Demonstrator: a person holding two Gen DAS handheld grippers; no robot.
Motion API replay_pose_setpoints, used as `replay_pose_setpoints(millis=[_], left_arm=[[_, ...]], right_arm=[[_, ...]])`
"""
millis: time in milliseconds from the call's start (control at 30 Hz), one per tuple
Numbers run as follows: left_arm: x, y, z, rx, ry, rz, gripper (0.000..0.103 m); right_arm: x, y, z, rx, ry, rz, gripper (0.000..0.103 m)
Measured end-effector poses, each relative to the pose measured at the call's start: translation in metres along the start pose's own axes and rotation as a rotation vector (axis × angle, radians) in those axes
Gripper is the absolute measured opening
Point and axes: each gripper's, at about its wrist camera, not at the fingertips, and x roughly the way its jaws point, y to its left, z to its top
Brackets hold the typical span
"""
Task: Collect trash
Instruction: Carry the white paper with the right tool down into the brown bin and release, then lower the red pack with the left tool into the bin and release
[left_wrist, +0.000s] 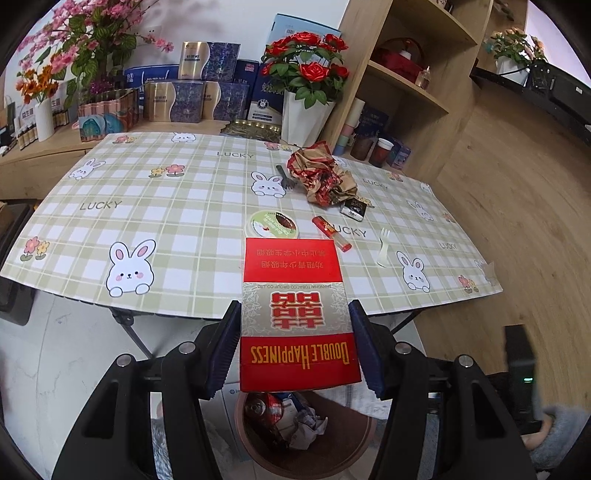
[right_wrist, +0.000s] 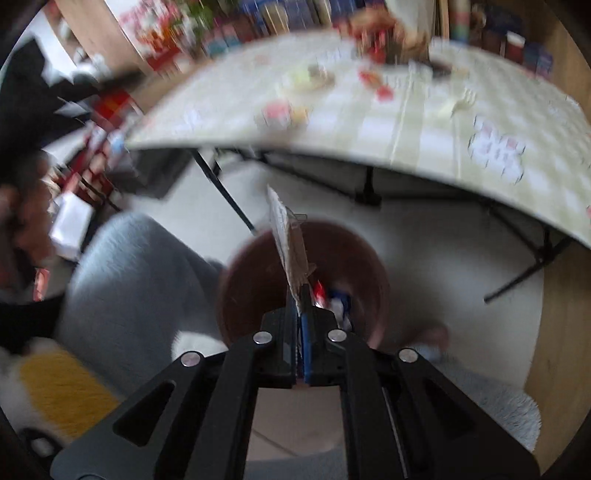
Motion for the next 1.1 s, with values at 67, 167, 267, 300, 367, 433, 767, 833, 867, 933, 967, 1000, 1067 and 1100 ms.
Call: replay_pose_setpoints(millis=[67,167,267,300,367,433,767,833,867,933,967,1000,1067,1100], left_arm=[[-0.003,0.0,-0.003,0.002,-0.002,-0.001,0.057],[-0.006,0.0,-0.005,0.007,-0.003,0.005,0.057],[-0.007,0.004,-0.007,0.0,-0.002,0.008,0.057],[-0.006,0.005,-0.007,-0.003,-0.002,0.008,0.057],[-0.005,0.008,-0.008,-0.019,-0.001,0.004,0.057],[-0.003,0.01,-0.008,-0.028,0.002,-0.002,0.057],[0.01,-0.001,-0.013,-0.003,0.039,-0.039,0.057],[0.014,-0.004,-0.016,0.006,0.053,-0.047,0.057],[0.016,-0.005,-0.017,0.01,0.063,-0.055,0.057],[0.02,-0.007,-0.02,0.015,0.075,-0.064,0.057],[0.023,-0.008,-0.022,0.014,0.078,-0.069,0.057],[0.025,-0.008,-0.024,0.012,0.081,-0.071,0.057],[0.031,-0.01,-0.027,0.016,0.094,-0.071,0.057],[0.036,-0.013,-0.03,0.03,0.102,-0.066,0.057]], right_arm=[[0.023,-0.009,0.001,0.052,0.062,-0.028,0.006],[0.045,-0.016,0.002,0.097,0.114,-0.051,0.006],[0.052,-0.014,0.002,0.124,0.114,-0.037,0.006],[0.053,-0.014,0.004,0.123,0.109,-0.038,0.007],[0.048,-0.012,0.006,0.11,0.081,-0.049,0.041],[0.034,-0.011,0.013,0.099,0.023,-0.065,0.067],[-0.063,0.007,0.032,-0.039,-0.38,-0.276,0.097],[-0.073,0.007,0.036,-0.049,-0.414,-0.319,0.097],[-0.079,0.006,0.037,-0.051,-0.434,-0.335,0.097],[-0.089,0.003,0.039,-0.048,-0.46,-0.359,0.097],[-0.092,0.0,0.041,-0.049,-0.47,-0.367,0.097],[-0.098,-0.001,0.041,-0.049,-0.489,-0.376,0.097],[-0.109,-0.005,0.04,-0.044,-0.525,-0.377,0.097],[-0.111,-0.006,0.04,-0.038,-0.536,-0.378,0.097]])
